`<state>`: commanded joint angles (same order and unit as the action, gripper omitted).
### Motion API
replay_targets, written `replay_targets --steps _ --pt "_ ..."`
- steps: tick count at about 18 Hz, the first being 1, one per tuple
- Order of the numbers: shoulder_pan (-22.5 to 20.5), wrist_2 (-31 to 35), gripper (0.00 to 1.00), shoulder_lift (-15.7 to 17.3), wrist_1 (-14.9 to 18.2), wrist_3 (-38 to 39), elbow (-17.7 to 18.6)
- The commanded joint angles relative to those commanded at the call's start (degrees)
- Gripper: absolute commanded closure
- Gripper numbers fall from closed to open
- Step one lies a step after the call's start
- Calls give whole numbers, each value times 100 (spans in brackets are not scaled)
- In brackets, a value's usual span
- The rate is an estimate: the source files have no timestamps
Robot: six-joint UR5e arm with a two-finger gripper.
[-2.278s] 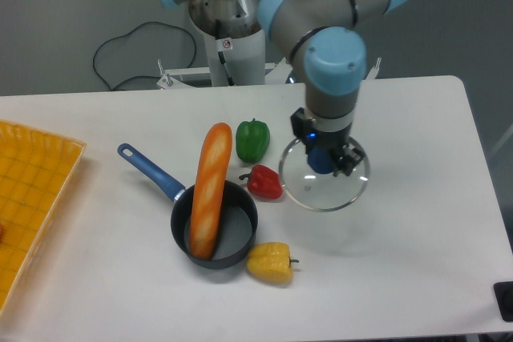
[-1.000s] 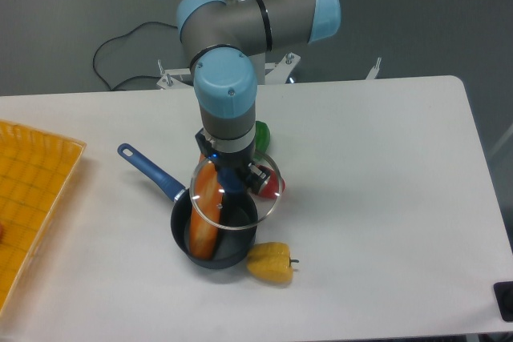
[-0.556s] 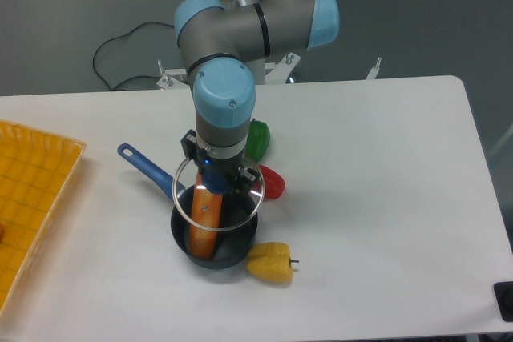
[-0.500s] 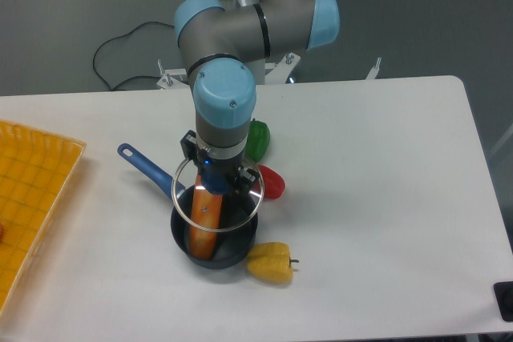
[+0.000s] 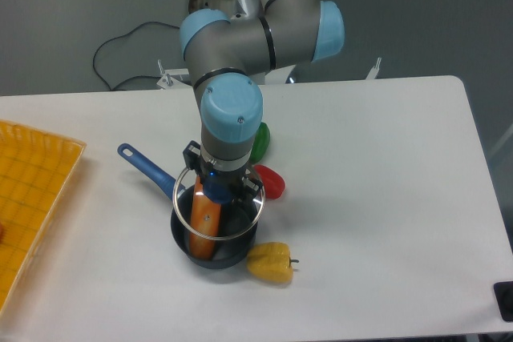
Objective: Close the pot lid
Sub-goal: 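Lower the glass lid onto the saucepan rim around the bread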
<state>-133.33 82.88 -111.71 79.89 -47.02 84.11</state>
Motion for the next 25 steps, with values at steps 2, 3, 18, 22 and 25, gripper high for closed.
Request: replay_targets --steps 2,3,18,22,25 --pt "0 -9 64 -9 0 70 -26" --pt "0 -44 64 -26 0 79 -44" --pt "105 -149 64 -202 0 70 -62" --pt "114 -132 64 -264 -9 53 -62" --pt "141 -132 64 -290 -26 35 -62"
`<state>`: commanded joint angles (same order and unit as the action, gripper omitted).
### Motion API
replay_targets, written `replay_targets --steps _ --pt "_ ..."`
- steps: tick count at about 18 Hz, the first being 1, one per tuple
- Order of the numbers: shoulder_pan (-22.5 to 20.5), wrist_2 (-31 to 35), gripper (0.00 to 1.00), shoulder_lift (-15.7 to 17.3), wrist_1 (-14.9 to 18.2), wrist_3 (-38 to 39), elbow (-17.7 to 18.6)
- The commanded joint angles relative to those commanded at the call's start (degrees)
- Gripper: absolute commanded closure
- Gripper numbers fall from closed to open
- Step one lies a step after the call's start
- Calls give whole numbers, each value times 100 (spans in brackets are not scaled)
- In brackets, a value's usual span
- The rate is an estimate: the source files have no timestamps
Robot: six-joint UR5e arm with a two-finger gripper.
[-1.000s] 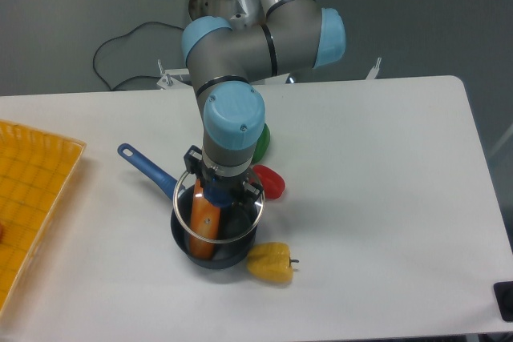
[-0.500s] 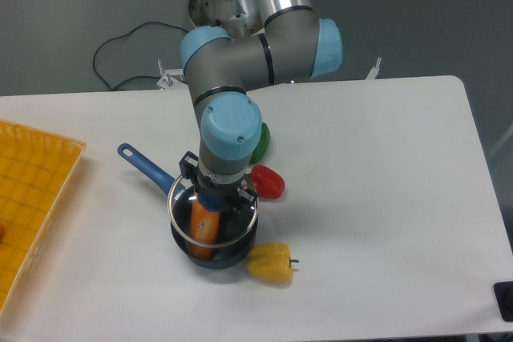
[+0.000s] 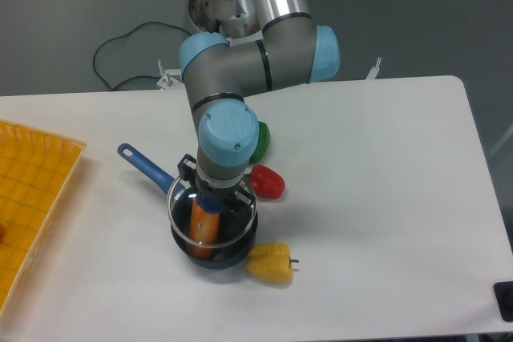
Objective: Close the pot lid
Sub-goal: 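Lower the glass lid onto the saucepan rim around the bread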
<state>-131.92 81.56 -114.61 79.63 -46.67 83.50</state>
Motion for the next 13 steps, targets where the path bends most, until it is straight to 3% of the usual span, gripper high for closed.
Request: replay_targets --steps 13 --pt "0 -9 64 -114 -18 0 -105"
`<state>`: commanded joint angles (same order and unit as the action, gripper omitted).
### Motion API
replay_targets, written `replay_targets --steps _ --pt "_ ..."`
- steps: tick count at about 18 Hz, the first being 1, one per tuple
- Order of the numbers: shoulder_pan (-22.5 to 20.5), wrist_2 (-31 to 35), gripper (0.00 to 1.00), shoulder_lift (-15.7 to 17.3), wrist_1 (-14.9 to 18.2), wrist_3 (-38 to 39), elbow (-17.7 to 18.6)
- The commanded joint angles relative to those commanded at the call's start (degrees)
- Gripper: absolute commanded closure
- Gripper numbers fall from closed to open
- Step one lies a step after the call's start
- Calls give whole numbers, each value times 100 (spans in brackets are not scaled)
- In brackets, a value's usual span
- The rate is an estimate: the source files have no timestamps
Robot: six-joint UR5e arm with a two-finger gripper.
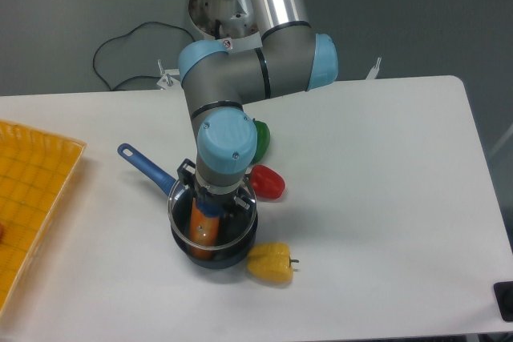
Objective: Close the pot lid
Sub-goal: 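Lower the glass lid onto the saucepan rim around the bread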
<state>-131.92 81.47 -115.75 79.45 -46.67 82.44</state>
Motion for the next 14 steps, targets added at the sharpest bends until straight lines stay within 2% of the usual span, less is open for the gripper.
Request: replay_targets --steps 14 --pt "0 18 63 -70 -26 9 0"
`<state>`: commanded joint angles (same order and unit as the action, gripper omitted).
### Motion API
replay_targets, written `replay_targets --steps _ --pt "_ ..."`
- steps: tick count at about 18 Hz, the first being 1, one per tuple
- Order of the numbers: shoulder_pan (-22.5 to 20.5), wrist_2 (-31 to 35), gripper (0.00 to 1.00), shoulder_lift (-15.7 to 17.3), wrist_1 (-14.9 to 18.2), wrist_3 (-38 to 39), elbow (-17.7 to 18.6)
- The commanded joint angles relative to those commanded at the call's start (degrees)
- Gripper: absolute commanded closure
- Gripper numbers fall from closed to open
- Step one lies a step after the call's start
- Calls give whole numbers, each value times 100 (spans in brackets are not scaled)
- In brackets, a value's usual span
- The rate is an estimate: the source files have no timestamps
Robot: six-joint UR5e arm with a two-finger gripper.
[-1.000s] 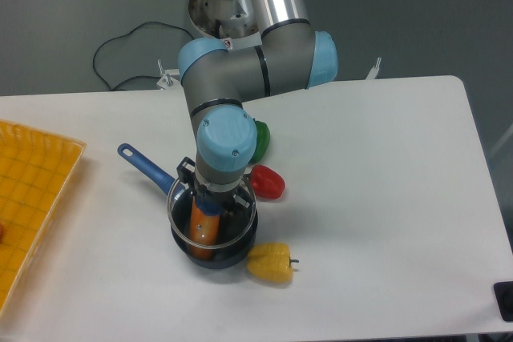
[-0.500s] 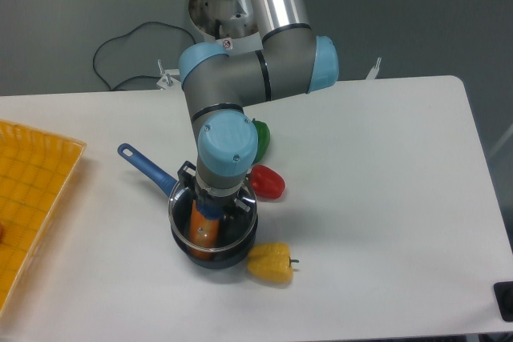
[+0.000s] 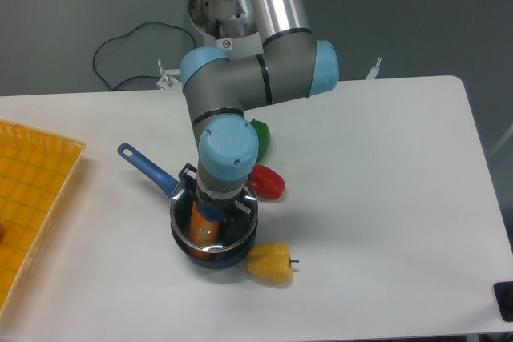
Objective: Close the pot lid
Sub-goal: 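Lower the glass lid onto the saucepan rim around the bread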
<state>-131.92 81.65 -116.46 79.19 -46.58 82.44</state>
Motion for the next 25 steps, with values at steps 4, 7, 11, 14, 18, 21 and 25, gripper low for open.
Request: replay_targets --steps 4,7,11,14,18,21,25 --pt "9 0 62 -18 0 0 -9" --pt "9 0 62 -35 0 0 0" --pt "44 0 61 -70 -9 18 -35" --pt "44 0 53 -79 -105 26 -35" --pt "70 9 38 -79 -167 18 -26" --pt "70 9 26 -70 -211 9 -26" --pt "79 18 19 -70 -220 9 -26"
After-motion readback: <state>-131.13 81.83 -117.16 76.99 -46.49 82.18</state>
